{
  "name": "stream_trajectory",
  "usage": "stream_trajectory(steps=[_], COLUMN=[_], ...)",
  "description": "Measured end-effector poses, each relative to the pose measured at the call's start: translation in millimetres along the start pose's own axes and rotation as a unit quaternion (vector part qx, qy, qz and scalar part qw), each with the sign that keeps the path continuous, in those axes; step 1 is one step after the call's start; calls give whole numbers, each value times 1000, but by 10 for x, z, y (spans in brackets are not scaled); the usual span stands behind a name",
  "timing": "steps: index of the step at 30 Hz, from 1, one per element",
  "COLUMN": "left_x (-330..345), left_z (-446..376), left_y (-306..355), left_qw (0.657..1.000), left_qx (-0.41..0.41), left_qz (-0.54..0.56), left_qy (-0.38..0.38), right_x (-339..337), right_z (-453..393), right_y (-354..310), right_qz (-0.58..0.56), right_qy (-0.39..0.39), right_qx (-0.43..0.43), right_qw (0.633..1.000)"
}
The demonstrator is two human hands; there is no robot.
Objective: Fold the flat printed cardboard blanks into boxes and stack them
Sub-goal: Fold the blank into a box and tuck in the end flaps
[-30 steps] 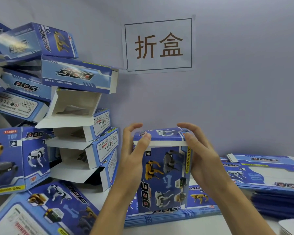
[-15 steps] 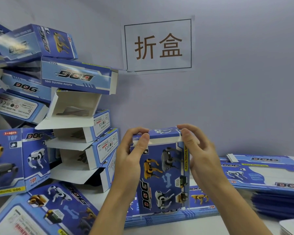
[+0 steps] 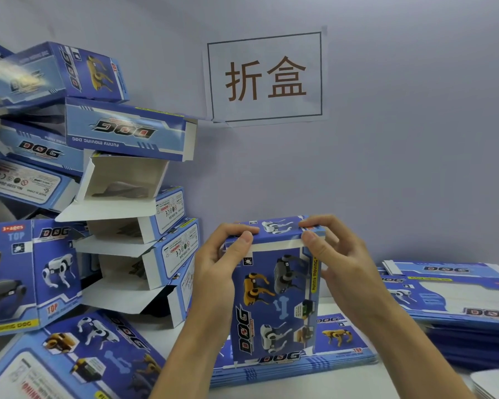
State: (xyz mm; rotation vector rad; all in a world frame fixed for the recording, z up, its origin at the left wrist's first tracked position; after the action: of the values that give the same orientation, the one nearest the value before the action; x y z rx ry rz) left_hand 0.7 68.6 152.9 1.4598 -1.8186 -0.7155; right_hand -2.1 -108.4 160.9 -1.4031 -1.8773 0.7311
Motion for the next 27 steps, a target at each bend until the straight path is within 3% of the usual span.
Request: stream_trajectory(steps=[7, 15, 19, 24, 27], left_x=[-15, 2, 19, 14, 22], left_z=[20, 33, 30, 21, 10], left_y=[85, 91, 109, 87, 73], left_qw=[993, 991, 993, 999, 999], left_qx=[47, 52, 47, 11, -1], left_qz=[-109, -122, -98, -44, -34], left_qy=[-24, -31, -43, 27, 30], right_x=[137, 90, 152, 210, 186], right_z=[12, 13, 31, 37, 20], right_y=[-7, -26, -35, 17, 50], right_qz=[-11, 7, 0, -27, -28], right_qy=[32, 23, 38, 23, 24], right_qx=[-30, -9, -37, -27, -15], right_qw=[999, 1000, 999, 999, 999])
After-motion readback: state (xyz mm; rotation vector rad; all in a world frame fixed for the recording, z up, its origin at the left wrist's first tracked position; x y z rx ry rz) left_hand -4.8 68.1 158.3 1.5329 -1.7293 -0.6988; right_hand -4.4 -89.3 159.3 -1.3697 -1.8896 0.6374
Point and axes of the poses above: each hand's wrist, its own z-axis away from the middle knuckle, its own x-axis out of the palm, y = z × x, the point moved 5 cm from there along -z, towards the middle knuckle, and after that the axes turned 6 degrees about -z, right-handed, at the moved point
